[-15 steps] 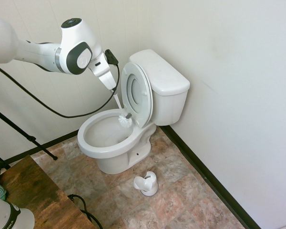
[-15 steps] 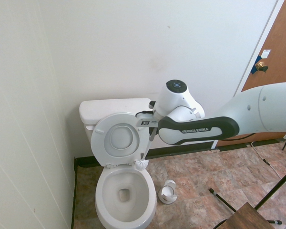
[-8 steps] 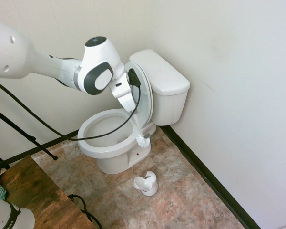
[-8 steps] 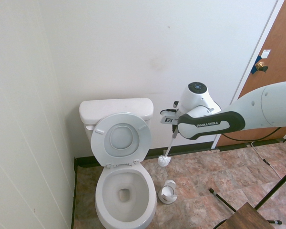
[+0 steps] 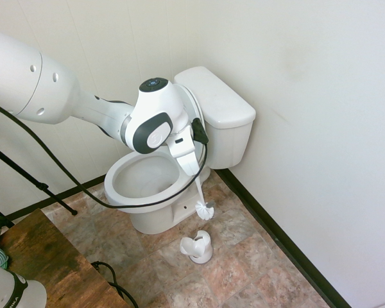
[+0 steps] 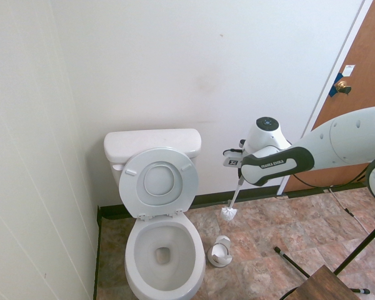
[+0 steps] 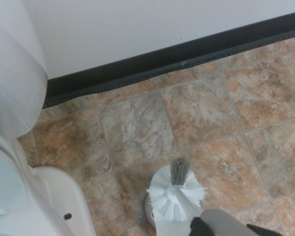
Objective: Clean the toilet
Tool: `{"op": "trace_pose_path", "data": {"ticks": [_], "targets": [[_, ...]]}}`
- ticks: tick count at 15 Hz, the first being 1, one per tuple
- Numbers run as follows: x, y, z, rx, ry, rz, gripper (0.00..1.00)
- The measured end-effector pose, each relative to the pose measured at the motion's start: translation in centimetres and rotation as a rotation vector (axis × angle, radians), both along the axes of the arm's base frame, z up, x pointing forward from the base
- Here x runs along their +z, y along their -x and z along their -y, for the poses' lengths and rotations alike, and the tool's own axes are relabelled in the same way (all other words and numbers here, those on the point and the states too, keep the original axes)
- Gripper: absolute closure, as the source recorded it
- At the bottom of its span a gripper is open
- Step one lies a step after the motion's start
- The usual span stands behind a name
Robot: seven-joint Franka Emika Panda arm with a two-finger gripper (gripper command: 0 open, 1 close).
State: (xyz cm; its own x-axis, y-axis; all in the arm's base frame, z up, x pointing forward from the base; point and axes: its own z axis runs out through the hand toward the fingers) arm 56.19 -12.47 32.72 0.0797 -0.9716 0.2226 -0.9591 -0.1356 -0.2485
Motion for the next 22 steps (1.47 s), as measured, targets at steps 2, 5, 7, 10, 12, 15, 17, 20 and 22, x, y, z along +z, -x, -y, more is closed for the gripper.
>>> {"op": "trace_pose_path", "data": {"ticks": [2, 5, 7, 10, 12, 15, 17, 20, 22], "targets": [[-1.4, 0.2, 0.7, -0.007, 0.002, 0.01, 1.0], [-4.3, 1.1, 1.2, -0.013, 0.0, -0.002, 1.0], [-5.8, 2.0, 1.4, -0.017, 0.0, -0.016, 1.0], [-7.6, 3.6, 1.6, -0.024, -0.005, -0.031, 1.0], [-8.5, 4.5, 1.5, -0.027, -0.014, -0.04, 1.0], [-10.3, 5.0, 0.5, -0.024, -0.029, -0.048, 1.0], [-11.7, 5.1, 0.2, -0.025, -0.037, -0.055, 1.0], [-14.5, 5.3, 0.0, -0.03, -0.047, -0.08, 1.0], [-16.4, 4.7, 0.1, -0.037, -0.052, -0.091, 1.0]]}}
